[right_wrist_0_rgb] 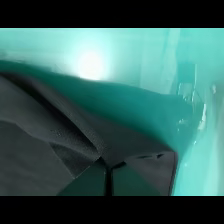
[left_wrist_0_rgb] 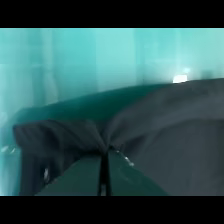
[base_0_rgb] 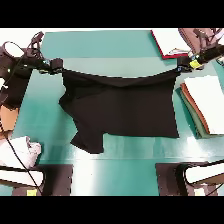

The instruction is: Fold the shirts.

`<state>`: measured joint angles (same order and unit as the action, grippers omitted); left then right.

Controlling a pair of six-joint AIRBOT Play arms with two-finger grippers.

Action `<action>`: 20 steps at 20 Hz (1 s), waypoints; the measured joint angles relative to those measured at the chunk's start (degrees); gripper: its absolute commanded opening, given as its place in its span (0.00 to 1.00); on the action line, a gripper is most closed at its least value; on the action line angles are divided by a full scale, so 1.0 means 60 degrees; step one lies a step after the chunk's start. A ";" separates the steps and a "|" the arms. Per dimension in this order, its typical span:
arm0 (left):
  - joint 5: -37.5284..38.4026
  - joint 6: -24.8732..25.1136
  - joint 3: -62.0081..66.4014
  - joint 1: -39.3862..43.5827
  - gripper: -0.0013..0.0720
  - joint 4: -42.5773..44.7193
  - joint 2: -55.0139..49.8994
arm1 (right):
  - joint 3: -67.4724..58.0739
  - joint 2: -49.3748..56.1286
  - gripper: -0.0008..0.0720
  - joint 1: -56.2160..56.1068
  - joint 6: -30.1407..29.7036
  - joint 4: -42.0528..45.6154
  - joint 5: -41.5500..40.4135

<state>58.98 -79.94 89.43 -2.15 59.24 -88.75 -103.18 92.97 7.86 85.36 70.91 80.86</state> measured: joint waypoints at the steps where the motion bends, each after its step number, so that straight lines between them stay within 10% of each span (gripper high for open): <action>1: -0.0102 0.0131 0.0000 0.0000 0.05 -0.0164 -0.0106 | -0.0233 0.0186 0.03 -0.0015 0.0004 0.0080 0.0091; 12: 0.1497 0.0871 -0.1213 0.0106 0.05 0.0623 -0.0397 | 0.3013 -0.1053 0.11 0.0525 -0.0200 0.1042 -0.0029; 13: 0.1497 0.0882 -0.1395 0.0135 0.20 0.0627 -0.0397 | 0.3322 -0.1129 0.37 0.0514 -0.0219 0.1056 -0.0146; 14: 0.1501 0.0885 -0.1548 0.0160 0.58 0.0648 -0.0397 | 0.3563 -0.1177 0.51 0.0495 -0.0229 0.1107 -0.0204; 15: 0.1512 0.0878 -0.1636 0.0153 0.68 0.0667 -0.0393 | 0.3741 -0.1224 0.51 0.0481 -0.0251 0.1104 -0.0284; 20: 0.2244 0.0594 -0.1880 -0.0251 0.67 0.0878 0.0390 | 0.3982 -0.1723 0.51 0.0510 -0.0273 0.1107 0.0007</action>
<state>72.44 -76.38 78.15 -3.66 64.51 -86.41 -79.29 82.63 10.92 83.72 77.56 80.90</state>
